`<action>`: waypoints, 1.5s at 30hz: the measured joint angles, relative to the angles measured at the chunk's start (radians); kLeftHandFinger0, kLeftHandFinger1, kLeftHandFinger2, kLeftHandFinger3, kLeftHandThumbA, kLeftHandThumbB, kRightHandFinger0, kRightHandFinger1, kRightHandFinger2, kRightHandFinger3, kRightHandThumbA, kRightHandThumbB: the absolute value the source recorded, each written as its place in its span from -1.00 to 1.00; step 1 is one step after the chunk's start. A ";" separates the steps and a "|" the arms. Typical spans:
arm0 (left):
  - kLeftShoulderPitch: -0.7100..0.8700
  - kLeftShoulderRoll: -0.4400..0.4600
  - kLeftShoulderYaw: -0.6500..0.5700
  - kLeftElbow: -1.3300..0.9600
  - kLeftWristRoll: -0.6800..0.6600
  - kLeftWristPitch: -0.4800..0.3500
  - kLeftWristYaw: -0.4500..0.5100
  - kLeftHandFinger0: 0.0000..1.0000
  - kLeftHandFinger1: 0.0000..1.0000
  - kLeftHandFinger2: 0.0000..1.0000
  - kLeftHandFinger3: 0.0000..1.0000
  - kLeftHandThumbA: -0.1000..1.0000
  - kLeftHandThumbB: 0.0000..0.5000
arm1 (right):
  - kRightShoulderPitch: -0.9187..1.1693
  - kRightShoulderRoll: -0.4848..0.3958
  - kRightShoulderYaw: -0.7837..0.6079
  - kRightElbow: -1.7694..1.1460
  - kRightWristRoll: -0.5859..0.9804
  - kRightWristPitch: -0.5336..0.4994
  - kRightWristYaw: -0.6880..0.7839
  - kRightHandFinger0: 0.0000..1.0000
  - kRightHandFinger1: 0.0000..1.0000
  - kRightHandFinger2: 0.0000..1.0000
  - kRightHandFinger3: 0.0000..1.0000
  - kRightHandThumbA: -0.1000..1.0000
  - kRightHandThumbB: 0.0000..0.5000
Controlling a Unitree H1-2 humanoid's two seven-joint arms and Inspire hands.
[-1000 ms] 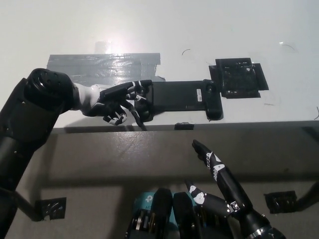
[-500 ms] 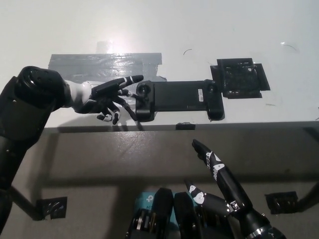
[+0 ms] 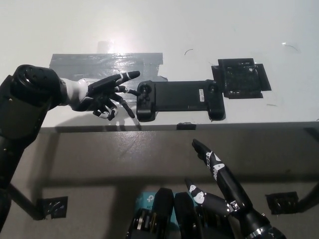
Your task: A controller is being placed at the center of the desk near the left hand and the robot uses its left hand's index finger to press a button at the left area of the controller
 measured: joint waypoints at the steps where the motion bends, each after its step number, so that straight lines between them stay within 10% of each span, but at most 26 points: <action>1: 0.000 0.000 0.000 0.000 0.000 0.000 0.000 -1.00 -0.64 0.04 1.00 1.00 0.91 | 0.000 0.000 0.000 -0.001 0.000 0.001 0.000 1.00 1.00 1.00 1.00 0.12 0.01; 29: -0.012 -0.016 -0.025 0.027 0.028 0.000 0.000 -1.00 -0.95 -0.14 1.00 1.00 0.92 | -0.013 0.000 0.000 -0.012 -0.002 0.018 0.000 1.00 1.00 1.00 1.00 0.08 0.04; 37: -0.033 -0.009 -0.112 0.000 0.054 -0.004 0.003 -0.82 -0.41 0.30 1.00 1.00 0.93 | -0.030 0.000 0.000 -0.012 -0.002 0.021 0.002 1.00 1.00 1.00 1.00 0.08 0.04; 40: -0.055 0.008 -0.192 -0.029 0.083 -0.014 0.003 -0.29 0.52 1.00 1.00 1.00 1.00 | -0.032 0.000 0.000 -0.012 -0.002 0.021 0.003 1.00 1.00 1.00 1.00 0.05 0.04; 43: -0.086 0.032 -0.294 -0.070 0.123 -0.031 0.003 -0.46 0.20 0.67 1.00 1.00 1.00 | -0.032 0.000 0.000 -0.012 -0.002 0.022 0.004 1.00 1.00 1.00 1.00 0.03 0.02; 45: -0.098 0.050 -0.350 -0.106 0.148 -0.037 0.001 -0.33 0.33 0.77 1.00 1.00 1.00 | -0.032 -0.001 0.000 -0.012 -0.001 0.023 0.005 1.00 1.00 1.00 1.00 0.02 0.03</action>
